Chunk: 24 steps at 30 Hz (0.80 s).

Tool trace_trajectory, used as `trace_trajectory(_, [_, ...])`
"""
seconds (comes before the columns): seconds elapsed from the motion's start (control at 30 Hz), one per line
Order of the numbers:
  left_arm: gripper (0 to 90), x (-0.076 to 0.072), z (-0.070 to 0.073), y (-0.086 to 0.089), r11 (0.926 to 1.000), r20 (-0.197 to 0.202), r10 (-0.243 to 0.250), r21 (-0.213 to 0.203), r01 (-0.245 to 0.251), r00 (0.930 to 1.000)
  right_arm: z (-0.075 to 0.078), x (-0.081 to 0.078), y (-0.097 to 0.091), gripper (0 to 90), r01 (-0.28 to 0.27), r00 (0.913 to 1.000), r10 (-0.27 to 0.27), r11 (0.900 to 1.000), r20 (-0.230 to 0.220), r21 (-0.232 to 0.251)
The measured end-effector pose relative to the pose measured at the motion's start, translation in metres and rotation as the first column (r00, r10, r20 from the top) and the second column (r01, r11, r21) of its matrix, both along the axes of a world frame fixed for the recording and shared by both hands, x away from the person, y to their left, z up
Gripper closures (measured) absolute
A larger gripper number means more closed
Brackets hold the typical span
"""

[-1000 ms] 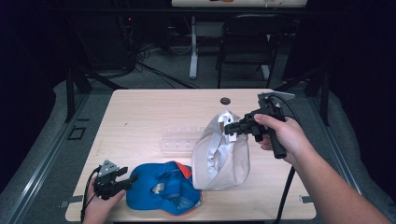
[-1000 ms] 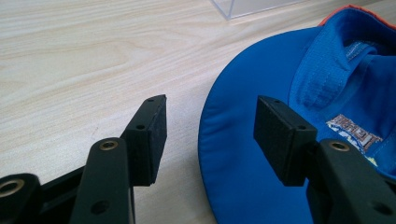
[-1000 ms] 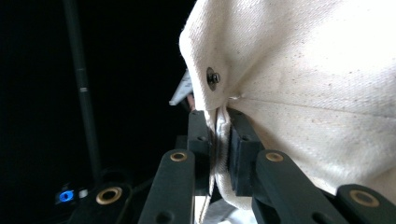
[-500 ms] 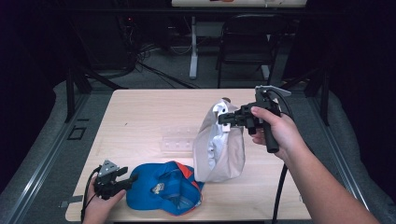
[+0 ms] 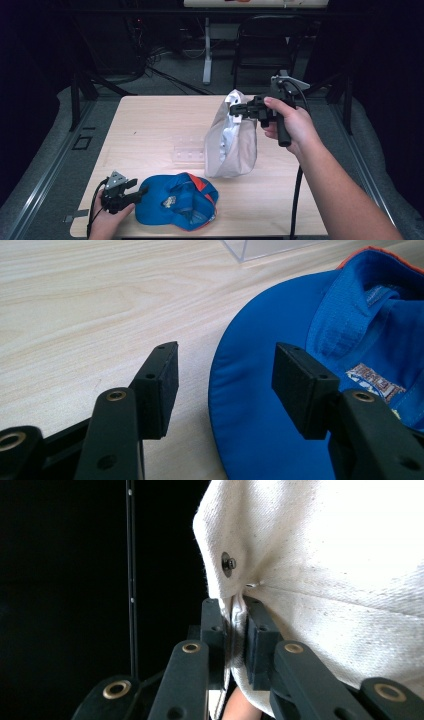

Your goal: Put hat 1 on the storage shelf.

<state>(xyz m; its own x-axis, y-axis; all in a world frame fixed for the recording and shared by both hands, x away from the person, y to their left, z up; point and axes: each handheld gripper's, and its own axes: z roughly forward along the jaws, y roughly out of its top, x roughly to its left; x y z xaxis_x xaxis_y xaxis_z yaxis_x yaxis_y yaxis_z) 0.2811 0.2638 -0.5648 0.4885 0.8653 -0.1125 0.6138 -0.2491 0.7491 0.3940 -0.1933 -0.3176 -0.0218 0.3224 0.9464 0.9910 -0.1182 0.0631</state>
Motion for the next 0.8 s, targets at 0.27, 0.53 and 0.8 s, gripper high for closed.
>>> trace_trajectory(0.27, [44.8,0.001,0.0,0.0,1.0,0.001,-0.003,-0.001,0.003,1.0,0.008,0.017,0.004,82.0,0.036,0.9993,-0.036,0.9993,0.008,-0.011])
trace_trajectory(0.53, [44.7,0.001,0.0,-0.001,0.9999,-0.008,-0.01,0.001,0.01,0.9999,0.006,0.036,0.012,81.9,0.052,0.9986,-0.052,0.998,0.006,-0.036])
trace_trajectory(0.8, [44.7,0.002,0.0,-0.003,0.9998,-0.007,-0.018,-0.002,0.018,0.9998,-0.002,0.053,0.021,81.9,0.061,0.9981,-0.061,0.9968,-0.001,-0.052])
